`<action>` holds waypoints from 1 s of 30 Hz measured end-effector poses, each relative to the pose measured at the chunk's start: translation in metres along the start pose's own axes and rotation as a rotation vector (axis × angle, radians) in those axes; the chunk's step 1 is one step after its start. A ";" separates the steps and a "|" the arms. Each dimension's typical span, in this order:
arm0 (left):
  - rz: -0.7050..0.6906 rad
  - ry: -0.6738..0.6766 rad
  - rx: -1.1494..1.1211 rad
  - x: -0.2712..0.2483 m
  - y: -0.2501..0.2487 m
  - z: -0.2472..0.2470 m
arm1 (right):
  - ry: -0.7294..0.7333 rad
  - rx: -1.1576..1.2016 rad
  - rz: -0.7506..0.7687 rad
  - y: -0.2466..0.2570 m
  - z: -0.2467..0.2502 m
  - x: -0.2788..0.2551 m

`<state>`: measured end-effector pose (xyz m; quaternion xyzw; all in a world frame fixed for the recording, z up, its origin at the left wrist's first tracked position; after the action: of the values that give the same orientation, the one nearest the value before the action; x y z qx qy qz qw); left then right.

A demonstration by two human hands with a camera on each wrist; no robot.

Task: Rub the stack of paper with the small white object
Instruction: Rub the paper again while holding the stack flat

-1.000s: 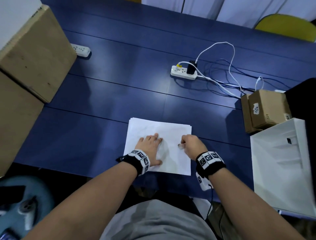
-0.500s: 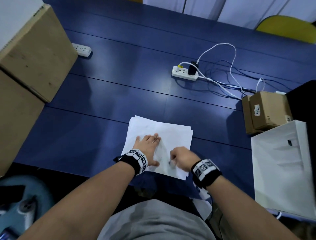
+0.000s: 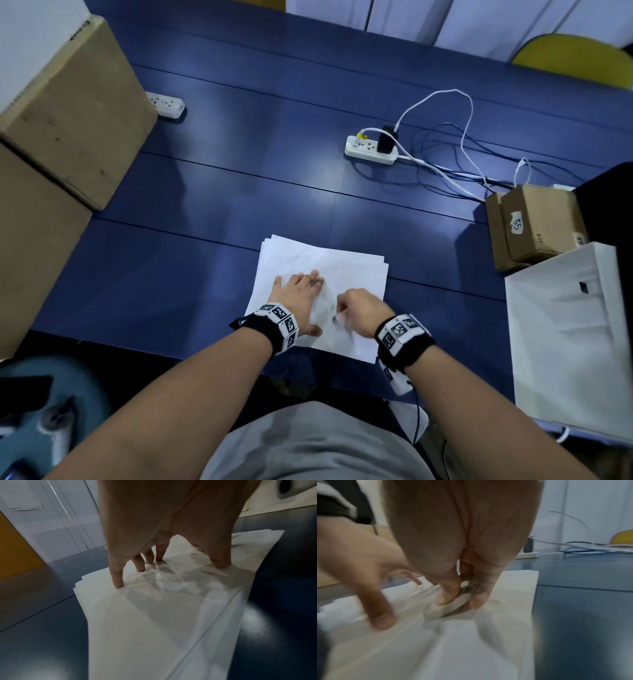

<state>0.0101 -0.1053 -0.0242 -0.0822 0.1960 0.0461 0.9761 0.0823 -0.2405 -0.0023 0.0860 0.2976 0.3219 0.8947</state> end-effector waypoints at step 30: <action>-0.028 -0.009 0.021 -0.003 0.003 -0.003 | -0.081 0.143 -0.157 -0.018 -0.019 -0.030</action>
<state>0.0060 -0.1029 -0.0260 -0.0746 0.1911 0.0307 0.9782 0.0622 -0.2742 -0.0100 0.1389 0.2892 0.2251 0.9200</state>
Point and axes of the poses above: each hand's wrist, its own x-axis towards the middle knuckle, its own z-axis out of the back of the hand, y = z × x, the point moved 4 cm from there along x, towards the middle knuckle, and after that the axes turned 8 degrees about -y, right-handed, at the moved point
